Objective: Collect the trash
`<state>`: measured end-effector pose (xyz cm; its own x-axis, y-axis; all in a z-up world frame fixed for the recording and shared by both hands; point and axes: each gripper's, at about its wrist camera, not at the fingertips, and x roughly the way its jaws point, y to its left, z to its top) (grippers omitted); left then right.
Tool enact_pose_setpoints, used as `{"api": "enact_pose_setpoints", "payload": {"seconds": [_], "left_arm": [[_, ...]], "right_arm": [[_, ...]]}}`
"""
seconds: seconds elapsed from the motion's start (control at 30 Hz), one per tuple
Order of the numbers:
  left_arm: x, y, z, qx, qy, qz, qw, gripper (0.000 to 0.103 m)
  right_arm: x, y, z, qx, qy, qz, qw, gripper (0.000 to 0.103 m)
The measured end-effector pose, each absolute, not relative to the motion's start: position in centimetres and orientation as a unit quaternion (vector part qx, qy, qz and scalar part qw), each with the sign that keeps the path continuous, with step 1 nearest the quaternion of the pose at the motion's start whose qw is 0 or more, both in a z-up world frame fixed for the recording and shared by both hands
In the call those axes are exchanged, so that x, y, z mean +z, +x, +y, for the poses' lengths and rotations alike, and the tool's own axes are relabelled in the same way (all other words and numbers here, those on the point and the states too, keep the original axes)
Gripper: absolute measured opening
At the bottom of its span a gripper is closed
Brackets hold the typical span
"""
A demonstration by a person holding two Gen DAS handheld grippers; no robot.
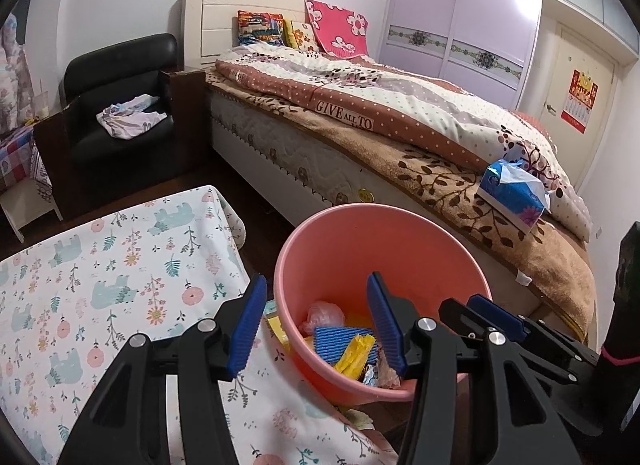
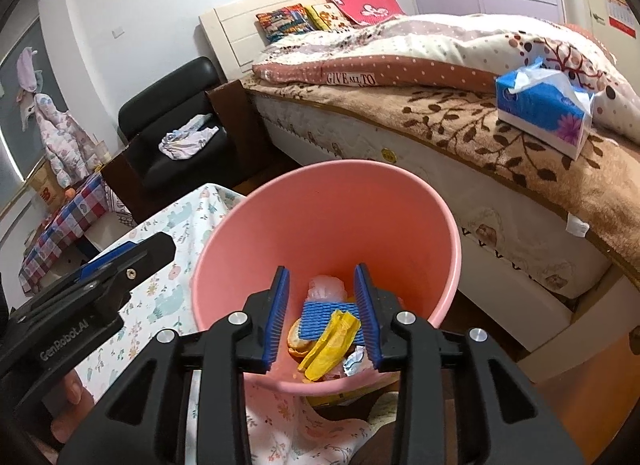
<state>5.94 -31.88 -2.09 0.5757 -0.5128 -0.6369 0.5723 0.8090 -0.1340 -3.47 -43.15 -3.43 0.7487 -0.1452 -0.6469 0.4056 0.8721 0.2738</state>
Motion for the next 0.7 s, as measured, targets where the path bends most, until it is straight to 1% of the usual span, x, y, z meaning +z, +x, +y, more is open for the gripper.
{"api": "enact_pose_setpoints", "payload": {"seconds": [0.03, 0.07, 0.1, 0.43, 0.47, 0.5, 0.7], "left_arm": [[-2.0, 5.8, -31.6, -0.306, 0.042, 0.343, 0.887, 0.051], [-1.8, 5.7, -31.4, -0.305, 0.04, 0.341, 0.888, 0.051], [-1.7, 5.5, -31.2, -0.305, 0.039, 0.34, 0.889, 0.051], [-0.5, 4.3, -28.3, -0.298, 0.024, 0.331, 0.895, 0.051], [-0.5, 4.2, -28.0, -0.297, 0.024, 0.33, 0.896, 0.051], [-0.4, 4.1, -27.9, -0.296, 0.024, 0.329, 0.896, 0.051], [0.0, 3.1, -26.6, -0.297, 0.02, 0.32, 0.899, 0.051]], "right_arm": [[-3.2, -3.6, -42.9, -0.15, 0.2, 0.317, 0.915, 0.038], [-3.0, -3.8, -42.7, -0.149, 0.198, 0.313, 0.917, 0.044], [-2.8, -4.0, -42.5, -0.149, 0.196, 0.309, 0.919, 0.047], [-1.3, -5.0, -40.2, -0.142, 0.175, 0.293, 0.929, 0.048], [-1.3, -5.0, -40.0, -0.14, 0.176, 0.295, 0.929, 0.05], [-1.3, -5.1, -39.8, -0.138, 0.177, 0.296, 0.929, 0.056], [-0.8, -5.8, -38.8, -0.14, 0.167, 0.29, 0.932, 0.057]]}}
